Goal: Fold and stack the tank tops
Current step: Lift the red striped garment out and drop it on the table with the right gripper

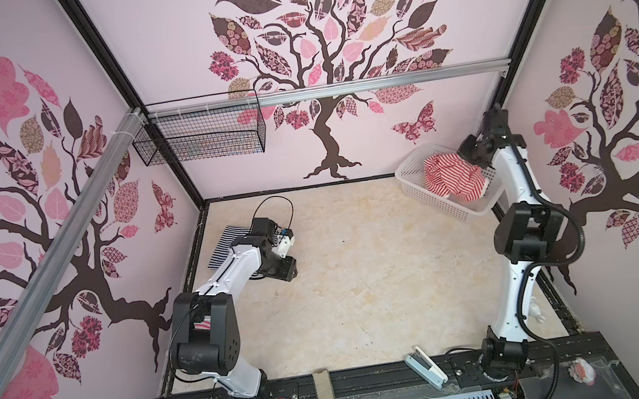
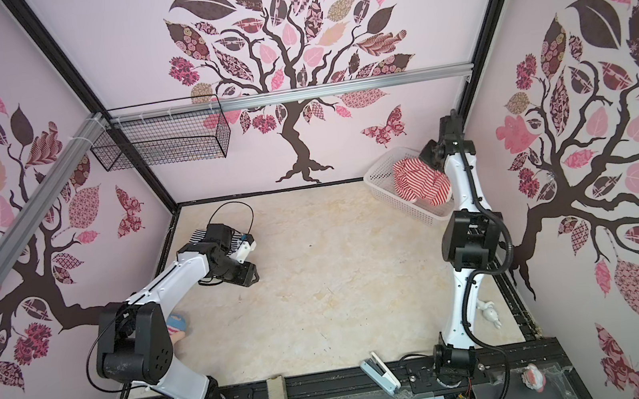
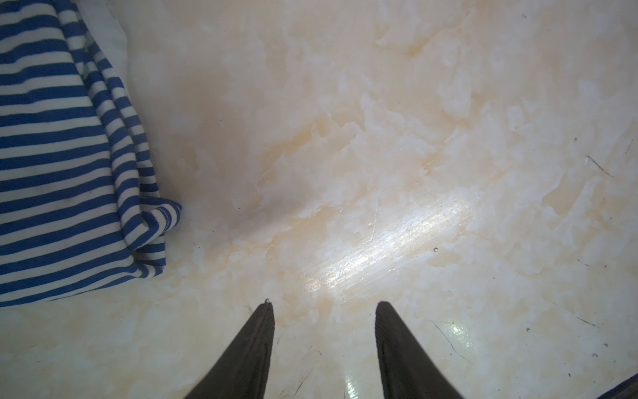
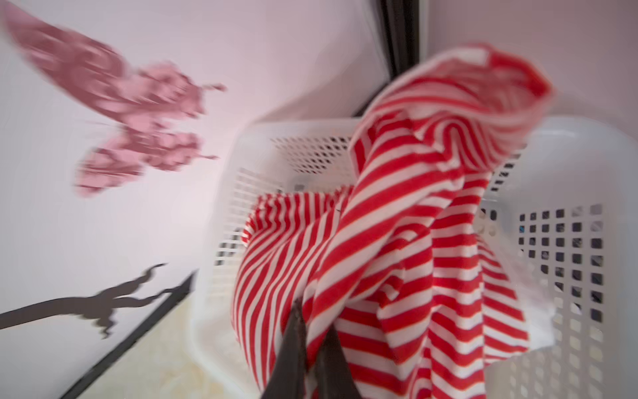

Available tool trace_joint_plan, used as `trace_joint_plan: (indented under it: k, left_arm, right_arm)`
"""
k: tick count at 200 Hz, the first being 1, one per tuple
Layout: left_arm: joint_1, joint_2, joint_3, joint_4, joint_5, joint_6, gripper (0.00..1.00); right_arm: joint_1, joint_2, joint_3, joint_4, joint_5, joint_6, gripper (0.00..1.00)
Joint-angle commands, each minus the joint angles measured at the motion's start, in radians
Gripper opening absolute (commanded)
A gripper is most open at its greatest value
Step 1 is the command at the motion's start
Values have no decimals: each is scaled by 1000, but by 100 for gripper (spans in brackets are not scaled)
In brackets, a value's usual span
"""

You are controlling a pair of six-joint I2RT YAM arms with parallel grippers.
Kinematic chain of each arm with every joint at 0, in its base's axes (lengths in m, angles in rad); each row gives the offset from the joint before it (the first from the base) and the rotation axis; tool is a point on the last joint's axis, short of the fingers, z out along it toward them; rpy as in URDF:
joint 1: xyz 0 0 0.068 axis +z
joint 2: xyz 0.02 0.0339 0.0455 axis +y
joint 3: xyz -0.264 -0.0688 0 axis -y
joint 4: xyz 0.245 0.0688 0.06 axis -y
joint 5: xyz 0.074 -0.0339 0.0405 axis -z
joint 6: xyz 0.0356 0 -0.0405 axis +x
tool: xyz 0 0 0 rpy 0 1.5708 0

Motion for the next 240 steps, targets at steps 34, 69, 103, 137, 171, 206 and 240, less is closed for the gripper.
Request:
trace_joint_plan:
  k: [34,69,103,137,171,206,240]
  left_arm:
    - [0,-68,-26,15,37,-11,52]
    - [0,-94,-23,11,48,-11,52]
    - [0,-112,-21,13,57,-9,52]
    - [-1,-104,-7,3,104,-4,52]
    - [-1,-89,2,2,150,-4,53]
    - [-45,-43,26,-35,165,11,54]
    - [-184,17,20,-60,100,56,54]
  right_arm:
    - [35,-301,-56,108,-213,108,0]
    - [148,-468,-126,124,-227,121,0]
    - [332,-591,-345,177,-245,156,0]
    - [551,-745,-764,372,-153,254,0]
    - [707,-752,-1117,595,-118,388,0]
    - [751,-687,-1250,613,-128,376,55]
    - [752,-716,-1287,531,-78,291,60]
